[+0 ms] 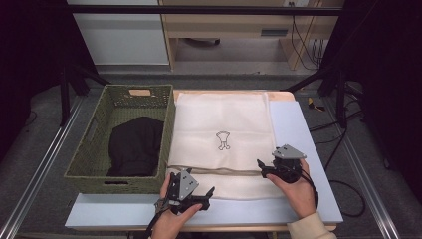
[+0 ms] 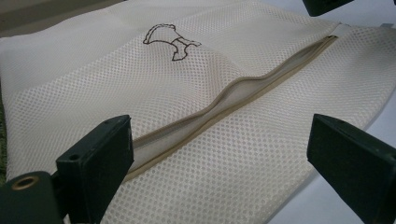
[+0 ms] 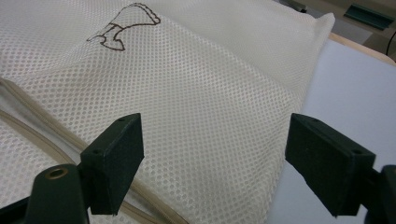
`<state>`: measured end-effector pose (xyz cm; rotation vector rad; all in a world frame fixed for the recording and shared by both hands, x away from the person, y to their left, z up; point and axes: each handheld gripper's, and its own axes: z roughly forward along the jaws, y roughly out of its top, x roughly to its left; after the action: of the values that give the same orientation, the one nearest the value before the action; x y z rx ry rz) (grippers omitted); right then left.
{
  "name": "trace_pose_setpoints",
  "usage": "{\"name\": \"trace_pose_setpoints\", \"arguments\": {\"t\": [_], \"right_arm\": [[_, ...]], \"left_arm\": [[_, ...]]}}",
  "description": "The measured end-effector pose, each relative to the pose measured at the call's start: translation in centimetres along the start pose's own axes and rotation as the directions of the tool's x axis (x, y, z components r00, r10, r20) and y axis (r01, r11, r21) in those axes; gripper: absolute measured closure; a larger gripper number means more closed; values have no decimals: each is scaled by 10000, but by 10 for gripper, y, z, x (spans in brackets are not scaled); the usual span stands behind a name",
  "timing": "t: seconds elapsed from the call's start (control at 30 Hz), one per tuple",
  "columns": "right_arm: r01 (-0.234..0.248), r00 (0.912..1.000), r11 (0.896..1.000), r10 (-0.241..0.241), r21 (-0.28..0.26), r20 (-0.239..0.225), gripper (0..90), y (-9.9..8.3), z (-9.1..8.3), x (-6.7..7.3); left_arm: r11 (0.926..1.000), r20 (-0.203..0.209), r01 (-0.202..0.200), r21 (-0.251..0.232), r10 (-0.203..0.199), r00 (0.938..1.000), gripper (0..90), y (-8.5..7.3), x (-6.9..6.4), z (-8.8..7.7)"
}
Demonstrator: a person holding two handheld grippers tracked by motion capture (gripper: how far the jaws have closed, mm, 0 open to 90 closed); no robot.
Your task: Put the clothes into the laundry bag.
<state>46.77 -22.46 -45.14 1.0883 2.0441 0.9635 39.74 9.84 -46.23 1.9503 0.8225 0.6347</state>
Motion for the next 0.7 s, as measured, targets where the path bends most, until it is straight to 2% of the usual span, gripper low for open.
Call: {"name": "trace_pose_setpoints", "arguments": {"t": [0.13,0.37,0.47,0.5,0.57,0.7], "right_arm": [[311,9995,9995,-311,82,-71,253,2,0,5],[775,9966,9967,-767,261,-287,355,7,-3,11],[926,9954,9953,-917,300,-293,347,9,-4,14],[938,9941,9949,-915,378,-589,304,11,-5,15],[1027,9925,9939,-998,394,-709,303,11,-4,15],[1195,9865,9918,-1136,444,-1179,384,16,-4,20]], "left_arm": [[9998,-48,-175,105,175,9998,79,0,2,-1],[9996,-52,-176,235,177,9998,96,0,3,-4],[9995,-85,-196,244,198,9998,100,0,4,-4],[9995,-90,-199,256,201,9998,100,1,5,-4],[9990,-119,-300,343,304,9995,100,1,6,-5],[9995,-251,-172,262,179,9995,103,2,8,-7]]}}
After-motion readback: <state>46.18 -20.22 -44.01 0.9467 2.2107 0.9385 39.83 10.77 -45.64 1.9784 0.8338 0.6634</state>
